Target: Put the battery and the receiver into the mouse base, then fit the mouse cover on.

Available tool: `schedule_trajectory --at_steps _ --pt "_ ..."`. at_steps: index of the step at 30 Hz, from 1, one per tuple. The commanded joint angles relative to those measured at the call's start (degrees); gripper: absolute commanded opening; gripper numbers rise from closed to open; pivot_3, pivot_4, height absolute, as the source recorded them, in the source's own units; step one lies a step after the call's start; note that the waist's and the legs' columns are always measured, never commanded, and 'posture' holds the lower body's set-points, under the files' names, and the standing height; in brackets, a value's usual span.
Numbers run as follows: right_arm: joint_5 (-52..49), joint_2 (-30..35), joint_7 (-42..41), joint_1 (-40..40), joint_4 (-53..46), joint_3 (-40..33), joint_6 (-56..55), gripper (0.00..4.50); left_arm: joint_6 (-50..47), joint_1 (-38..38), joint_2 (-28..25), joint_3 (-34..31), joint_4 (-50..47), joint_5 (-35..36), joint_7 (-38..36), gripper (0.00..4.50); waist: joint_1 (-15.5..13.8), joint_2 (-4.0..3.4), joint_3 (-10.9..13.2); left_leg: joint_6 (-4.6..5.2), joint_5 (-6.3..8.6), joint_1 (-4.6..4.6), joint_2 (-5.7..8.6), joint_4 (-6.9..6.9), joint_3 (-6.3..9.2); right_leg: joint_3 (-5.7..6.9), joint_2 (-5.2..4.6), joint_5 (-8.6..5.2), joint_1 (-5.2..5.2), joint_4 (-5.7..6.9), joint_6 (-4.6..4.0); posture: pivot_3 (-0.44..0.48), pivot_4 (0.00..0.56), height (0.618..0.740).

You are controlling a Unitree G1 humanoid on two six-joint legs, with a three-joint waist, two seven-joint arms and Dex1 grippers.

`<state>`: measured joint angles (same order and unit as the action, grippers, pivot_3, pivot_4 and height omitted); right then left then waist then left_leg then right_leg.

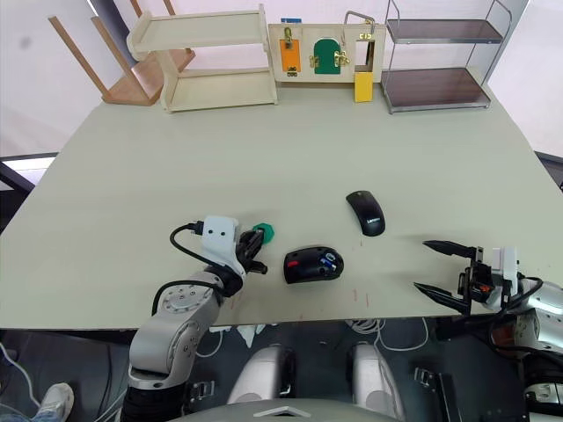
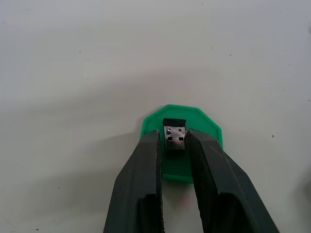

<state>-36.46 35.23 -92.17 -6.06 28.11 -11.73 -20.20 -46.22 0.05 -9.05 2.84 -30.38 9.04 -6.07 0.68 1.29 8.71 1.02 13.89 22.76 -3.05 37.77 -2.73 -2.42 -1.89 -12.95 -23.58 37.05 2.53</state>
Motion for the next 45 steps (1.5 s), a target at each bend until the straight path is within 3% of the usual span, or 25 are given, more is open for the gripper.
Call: schedule_trajectory --at_steps 1,9,13,24,31,40,45 --pt "-0.7 0.4 -0.3 -0.2 -1.5 -1.6 -0.1 4.50 -1.2 -0.3 -0.2 0.6 0.2 -0.2 -0.1 0.94 0.0 0.00 0.0 0.00 0.00 0.00 0.00 0.00 0.00 0.00 0.00 0.00 0.00 0.00 0.00 0.000 0.150 0.740" --pt "-0.7 0.4 -0.3 -0.2 -1.5 -1.5 -0.1 4.50 -1.6 -0.3 -0.1 0.4 0.3 0.1 -0.2 0.94 0.0 0.00 0.0 0.00 0.00 -0.01 0.00 0.00 0.00 0.00 0.00 0.00 0.00 0.00 0.00 0.000 0.150 0.740" --pt "-0.7 0.3 -0.3 -0.3 -1.5 -1.5 -0.1 4.50 -1.0 -0.2 0.0 0.3 0.3 0.2 -0.4 0.09 0.0 -0.01 0.0 0.00 0.00 -0.01 0.00 0.00 0.00 0.00 0.00 0.00 0.00 0.00 0.00 0.000 0.150 0.740" --pt "-0.8 0.2 -0.3 -0.8 -1.4 -1.3 0.0 4.50 0.1 0.0 -0.8 -0.1 -0.2 0.0 -0.9 0.10 0.0 -0.01 0.0 0.00 0.00 -0.01 0.00 0.00 0.00 0.00 0.00 0.00 0.00 0.00 0.00 0.000 0.150 0.740" --pt "-2.6 1.0 -0.3 -0.3 -2.7 -0.5 1.2 4.50 -2.1 -2.8 -7.4 -7.2 -2.4 4.9 -7.4 0.10 0.1 0.00 0.0 0.00 0.00 0.00 -0.02 -0.01 0.01 0.02 0.02 0.00 -0.02 0.00 -0.01 0.000 0.150 0.740" --pt "-7.2 5.1 -0.3 1.6 -9.3 4.9 4.2 4.50 -5.6 -8.6 -15.8 -7.5 -2.4 9.9 -15.9 0.10 0.0 0.02 0.0 0.00 0.00 0.03 0.01 -0.01 0.00 0.03 -0.05 0.00 -0.01 -0.04 0.01 0.000 0.150 0.740" --pt "-8.6 6.9 -0.3 1.6 -9.8 7.1 2.6 4.50 -0.7 -11.6 -22.0 -6.0 1.8 10.8 -23.4 0.10 0.0 0.01 0.0 0.00 0.00 0.03 -0.03 -0.02 0.01 0.04 0.03 -0.01 -0.03 -0.05 0.01 0.000 0.150 0.740"
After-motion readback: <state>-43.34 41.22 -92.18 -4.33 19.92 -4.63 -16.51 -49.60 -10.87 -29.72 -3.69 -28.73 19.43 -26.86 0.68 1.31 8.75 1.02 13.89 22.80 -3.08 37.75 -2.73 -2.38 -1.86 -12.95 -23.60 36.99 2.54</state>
